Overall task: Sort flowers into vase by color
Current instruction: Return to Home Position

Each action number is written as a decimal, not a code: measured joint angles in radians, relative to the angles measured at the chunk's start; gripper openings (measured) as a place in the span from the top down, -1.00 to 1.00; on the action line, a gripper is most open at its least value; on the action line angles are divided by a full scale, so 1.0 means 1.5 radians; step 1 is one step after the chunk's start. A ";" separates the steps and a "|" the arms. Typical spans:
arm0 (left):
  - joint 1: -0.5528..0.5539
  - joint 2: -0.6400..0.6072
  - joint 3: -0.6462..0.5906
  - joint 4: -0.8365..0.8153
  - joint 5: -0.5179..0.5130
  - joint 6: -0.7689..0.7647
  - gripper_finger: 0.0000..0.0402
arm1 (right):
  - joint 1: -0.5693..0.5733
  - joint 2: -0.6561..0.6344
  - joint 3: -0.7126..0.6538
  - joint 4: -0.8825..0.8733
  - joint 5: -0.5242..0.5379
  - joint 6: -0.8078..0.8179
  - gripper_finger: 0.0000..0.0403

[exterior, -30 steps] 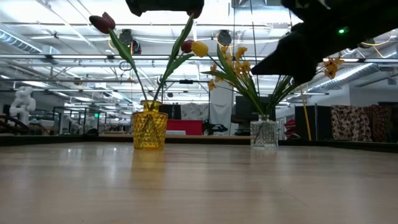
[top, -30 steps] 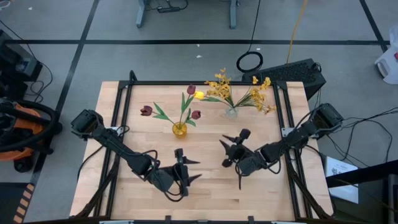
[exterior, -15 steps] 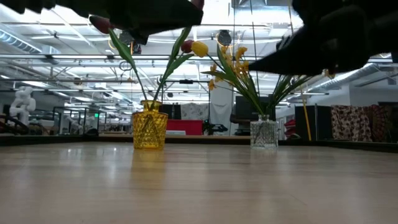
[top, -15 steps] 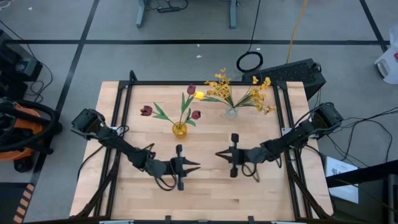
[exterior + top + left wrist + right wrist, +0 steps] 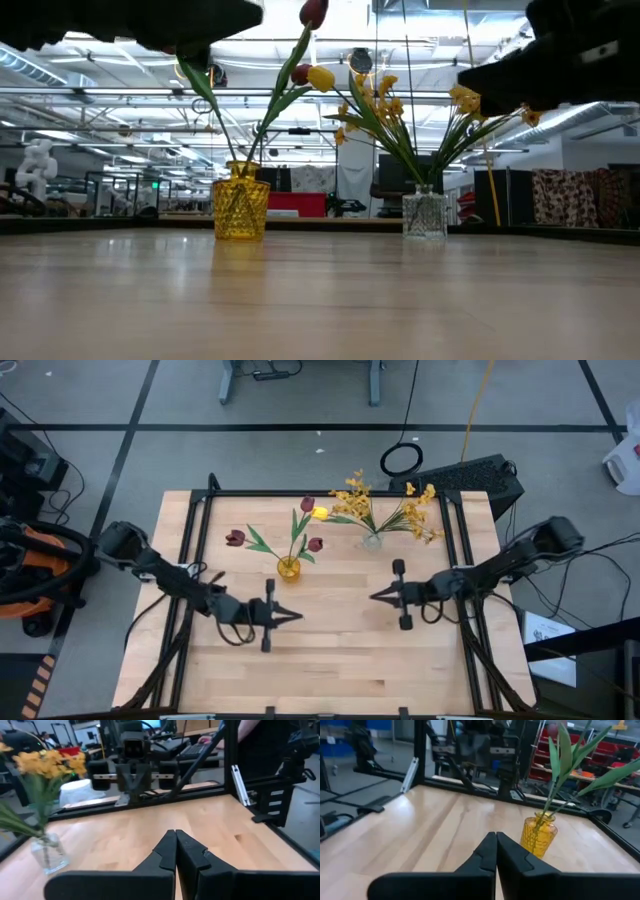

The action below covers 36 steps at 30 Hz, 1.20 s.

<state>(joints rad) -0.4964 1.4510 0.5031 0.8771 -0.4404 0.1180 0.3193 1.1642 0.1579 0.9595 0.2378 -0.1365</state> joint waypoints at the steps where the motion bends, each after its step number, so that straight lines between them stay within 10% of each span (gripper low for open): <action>1: 0.002 -0.013 -0.015 0.008 0.000 0.005 0.98 | -0.004 -0.009 -0.008 0.006 -0.008 -0.001 1.00; 9: 0.054 -0.069 -0.115 0.063 0.104 -0.004 0.98 | -0.067 -0.051 -0.051 0.007 -0.150 0.011 1.00; 36: 0.082 -0.135 -0.281 0.141 0.171 -0.127 0.98 | -0.109 -0.052 -0.096 -0.020 -0.160 0.088 1.00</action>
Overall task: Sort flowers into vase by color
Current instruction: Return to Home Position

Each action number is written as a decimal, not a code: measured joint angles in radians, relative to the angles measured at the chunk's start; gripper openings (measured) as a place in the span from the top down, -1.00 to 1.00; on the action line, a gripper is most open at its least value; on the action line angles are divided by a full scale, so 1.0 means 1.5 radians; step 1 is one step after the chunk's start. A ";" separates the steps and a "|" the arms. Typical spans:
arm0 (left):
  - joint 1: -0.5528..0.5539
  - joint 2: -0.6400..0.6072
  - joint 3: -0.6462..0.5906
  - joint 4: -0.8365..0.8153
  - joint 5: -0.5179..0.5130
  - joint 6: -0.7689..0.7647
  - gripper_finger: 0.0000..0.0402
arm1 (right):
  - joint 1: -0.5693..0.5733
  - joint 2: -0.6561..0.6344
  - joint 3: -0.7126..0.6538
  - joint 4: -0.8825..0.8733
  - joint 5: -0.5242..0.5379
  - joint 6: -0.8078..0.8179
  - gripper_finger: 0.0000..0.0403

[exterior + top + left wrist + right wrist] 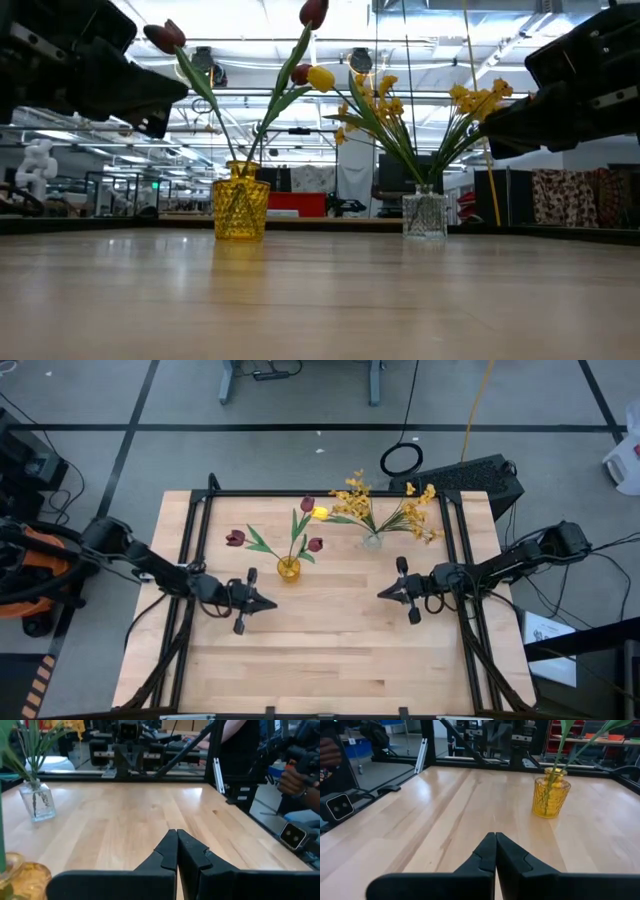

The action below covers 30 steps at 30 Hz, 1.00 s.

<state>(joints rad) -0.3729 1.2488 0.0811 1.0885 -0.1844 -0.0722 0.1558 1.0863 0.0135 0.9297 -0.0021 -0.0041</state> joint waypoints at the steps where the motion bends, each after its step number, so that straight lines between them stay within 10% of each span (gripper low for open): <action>1: 0.000 -0.004 -0.002 0.004 0.000 -0.001 0.98 | 0.000 0.000 0.000 -0.001 0.000 0.000 1.00; 30: 0.083 -0.151 -0.051 -0.083 0.101 0.034 0.98 | -0.008 0.000 0.000 -0.016 -0.020 0.014 1.00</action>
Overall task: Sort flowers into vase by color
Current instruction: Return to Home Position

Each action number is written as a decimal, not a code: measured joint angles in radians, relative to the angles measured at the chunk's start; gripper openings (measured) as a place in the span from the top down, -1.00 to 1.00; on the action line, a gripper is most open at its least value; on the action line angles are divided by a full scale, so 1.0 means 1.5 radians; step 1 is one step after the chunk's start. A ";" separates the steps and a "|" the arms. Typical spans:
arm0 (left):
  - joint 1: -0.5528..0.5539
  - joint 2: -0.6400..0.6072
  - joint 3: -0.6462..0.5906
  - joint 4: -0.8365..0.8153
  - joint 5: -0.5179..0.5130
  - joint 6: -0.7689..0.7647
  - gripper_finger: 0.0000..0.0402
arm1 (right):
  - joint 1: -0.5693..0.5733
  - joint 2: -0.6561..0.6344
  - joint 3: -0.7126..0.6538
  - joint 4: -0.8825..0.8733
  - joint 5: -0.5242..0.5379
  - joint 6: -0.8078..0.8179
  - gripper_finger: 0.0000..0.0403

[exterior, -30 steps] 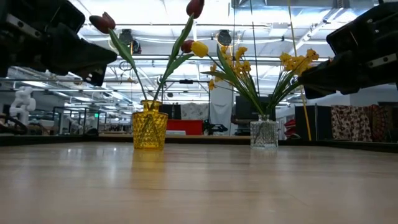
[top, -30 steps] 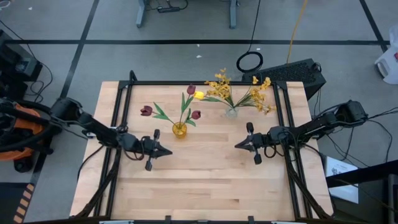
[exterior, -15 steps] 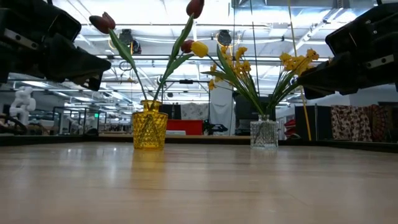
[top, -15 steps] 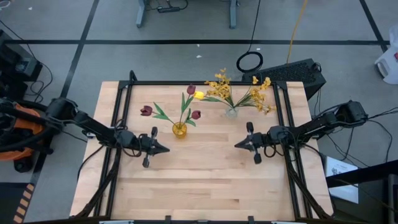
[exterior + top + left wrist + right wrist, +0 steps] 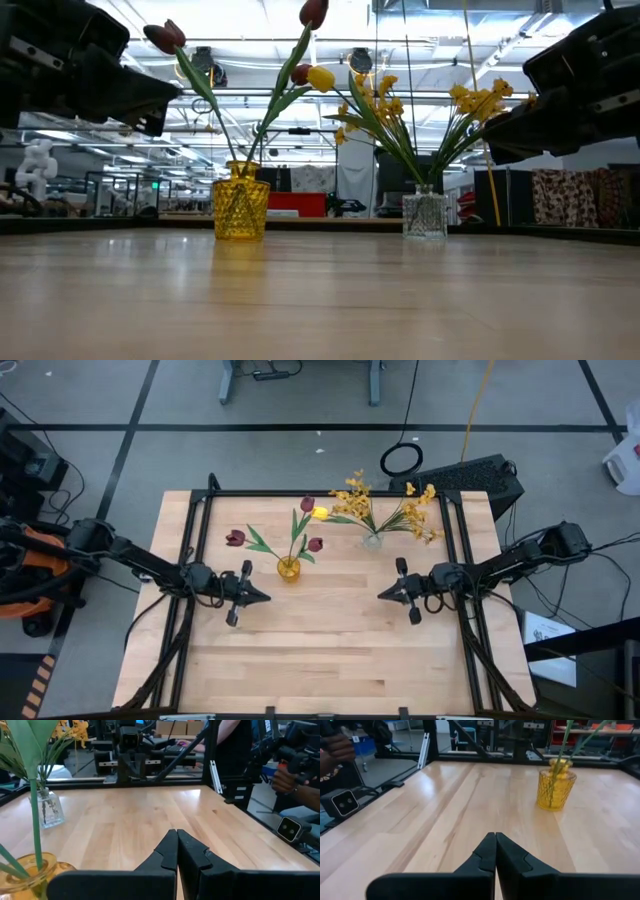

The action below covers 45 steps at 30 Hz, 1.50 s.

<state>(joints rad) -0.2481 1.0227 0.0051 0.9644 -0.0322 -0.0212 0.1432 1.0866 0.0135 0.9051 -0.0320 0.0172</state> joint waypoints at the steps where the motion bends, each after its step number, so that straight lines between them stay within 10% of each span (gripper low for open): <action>1: 0.000 -0.005 0.000 -0.008 -0.002 0.000 0.98 | 0.000 0.000 0.000 -0.006 0.000 0.001 1.00; 9: 0.000 -0.017 0.000 -0.062 -0.177 -0.084 0.94 | 0.000 0.000 0.000 -0.014 0.000 0.019 1.00; 24: 0.007 -0.057 0.000 -0.068 -0.029 0.025 0.98 | 0.000 0.000 0.000 0.008 0.000 0.014 1.00; 45: 0.111 -0.314 0.000 -0.325 0.046 0.021 1.00 | -0.019 -0.034 0.000 -0.006 -0.011 -0.019 1.00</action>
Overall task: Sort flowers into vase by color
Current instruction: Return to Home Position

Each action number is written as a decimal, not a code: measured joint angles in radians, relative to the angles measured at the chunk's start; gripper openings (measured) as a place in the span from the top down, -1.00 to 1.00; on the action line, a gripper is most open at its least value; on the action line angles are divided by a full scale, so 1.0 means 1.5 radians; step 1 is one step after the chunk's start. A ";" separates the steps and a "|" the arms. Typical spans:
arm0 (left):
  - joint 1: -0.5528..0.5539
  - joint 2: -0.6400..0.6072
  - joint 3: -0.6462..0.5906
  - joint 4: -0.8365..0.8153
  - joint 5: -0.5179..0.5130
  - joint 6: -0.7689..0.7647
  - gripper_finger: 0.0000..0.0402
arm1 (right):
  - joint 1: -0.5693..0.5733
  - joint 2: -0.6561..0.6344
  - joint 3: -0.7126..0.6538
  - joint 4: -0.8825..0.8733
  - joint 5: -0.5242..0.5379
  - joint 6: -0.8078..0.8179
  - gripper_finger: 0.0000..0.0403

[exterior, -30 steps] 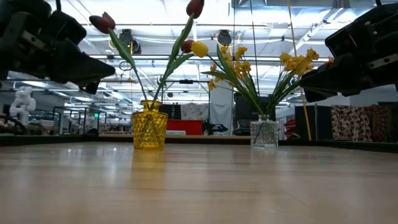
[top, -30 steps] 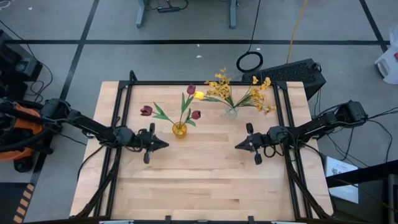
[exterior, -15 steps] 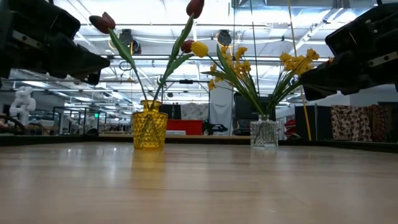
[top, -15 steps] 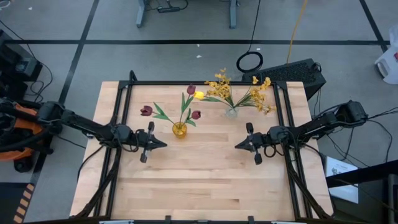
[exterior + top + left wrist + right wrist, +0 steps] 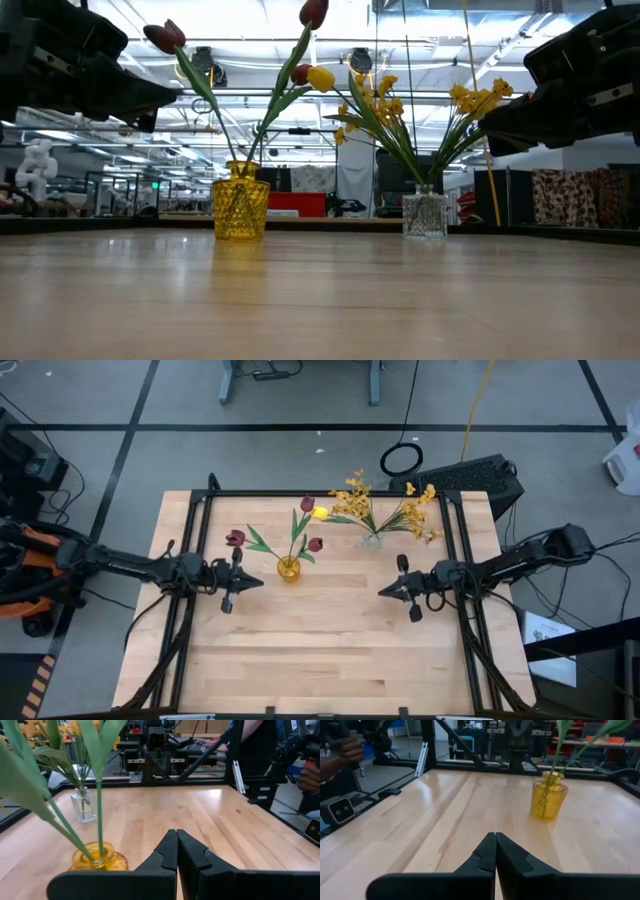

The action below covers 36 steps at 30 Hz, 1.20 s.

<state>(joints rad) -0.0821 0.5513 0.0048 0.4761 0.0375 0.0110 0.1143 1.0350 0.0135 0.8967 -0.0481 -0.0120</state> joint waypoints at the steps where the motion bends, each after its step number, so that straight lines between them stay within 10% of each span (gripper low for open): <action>1: 0.002 -0.011 0.000 -0.011 0.000 -0.001 1.00 | -0.006 -0.012 0.000 -0.017 -0.005 0.000 1.00; 36: 0.003 -0.213 0.000 -0.211 -0.033 -0.019 1.00 | -0.086 -0.386 0.000 -0.343 -0.035 0.019 1.00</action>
<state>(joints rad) -0.0780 0.2320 0.0044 0.1599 -0.0112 -0.0179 -0.0139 0.4553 0.0135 0.3826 -0.1005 0.0171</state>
